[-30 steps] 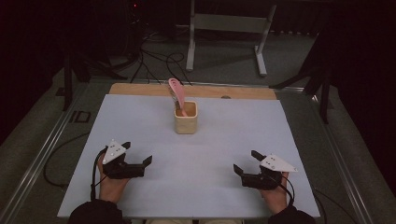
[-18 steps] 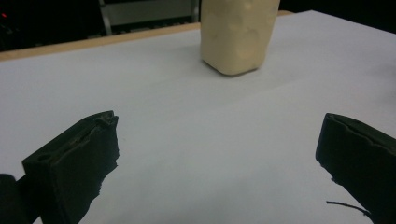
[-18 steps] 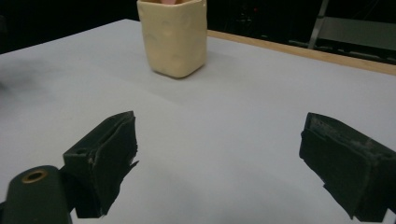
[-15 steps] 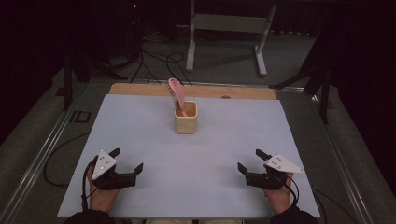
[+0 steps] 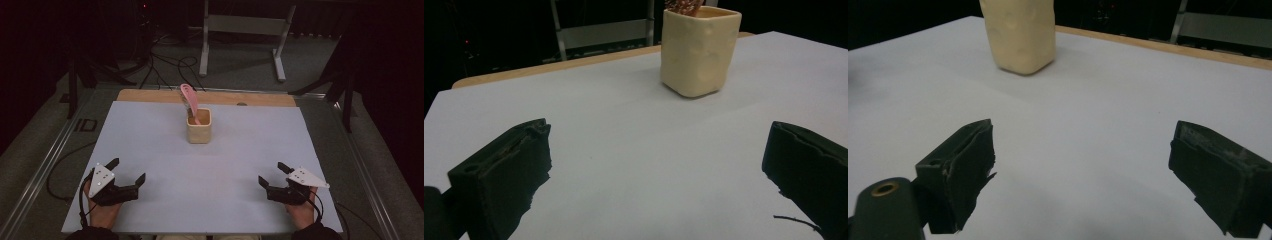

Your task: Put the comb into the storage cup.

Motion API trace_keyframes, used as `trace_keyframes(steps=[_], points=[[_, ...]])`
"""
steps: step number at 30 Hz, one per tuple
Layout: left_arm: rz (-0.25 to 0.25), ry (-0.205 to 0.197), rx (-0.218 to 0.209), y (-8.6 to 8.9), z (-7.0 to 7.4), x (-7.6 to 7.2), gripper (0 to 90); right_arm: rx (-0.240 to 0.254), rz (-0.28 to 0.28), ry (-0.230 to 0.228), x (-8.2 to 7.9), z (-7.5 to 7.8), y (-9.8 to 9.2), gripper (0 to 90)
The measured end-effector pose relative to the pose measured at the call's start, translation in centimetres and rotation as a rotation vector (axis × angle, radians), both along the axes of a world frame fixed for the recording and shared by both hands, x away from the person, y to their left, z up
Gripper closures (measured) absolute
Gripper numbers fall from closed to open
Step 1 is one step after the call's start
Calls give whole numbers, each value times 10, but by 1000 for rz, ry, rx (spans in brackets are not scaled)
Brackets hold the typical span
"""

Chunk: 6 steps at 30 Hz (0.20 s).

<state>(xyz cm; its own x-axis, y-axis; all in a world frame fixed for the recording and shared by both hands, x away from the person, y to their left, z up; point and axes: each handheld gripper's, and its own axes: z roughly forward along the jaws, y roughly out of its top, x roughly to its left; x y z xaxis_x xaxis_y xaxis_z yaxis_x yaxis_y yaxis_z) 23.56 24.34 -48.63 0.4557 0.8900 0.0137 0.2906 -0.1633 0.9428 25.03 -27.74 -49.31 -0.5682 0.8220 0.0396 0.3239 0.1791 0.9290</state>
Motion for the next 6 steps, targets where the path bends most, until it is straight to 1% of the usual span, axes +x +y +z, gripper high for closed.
trace_keyframes(steps=[2, 6], points=[[4, -2, 1, 0, 0, 0, 1, -4, 2, 0, -1, 0, 2, 107], [12, 9, 8, -1, -3, 2, 1, -7, 4, -3, -1, 0, 2, 106]])
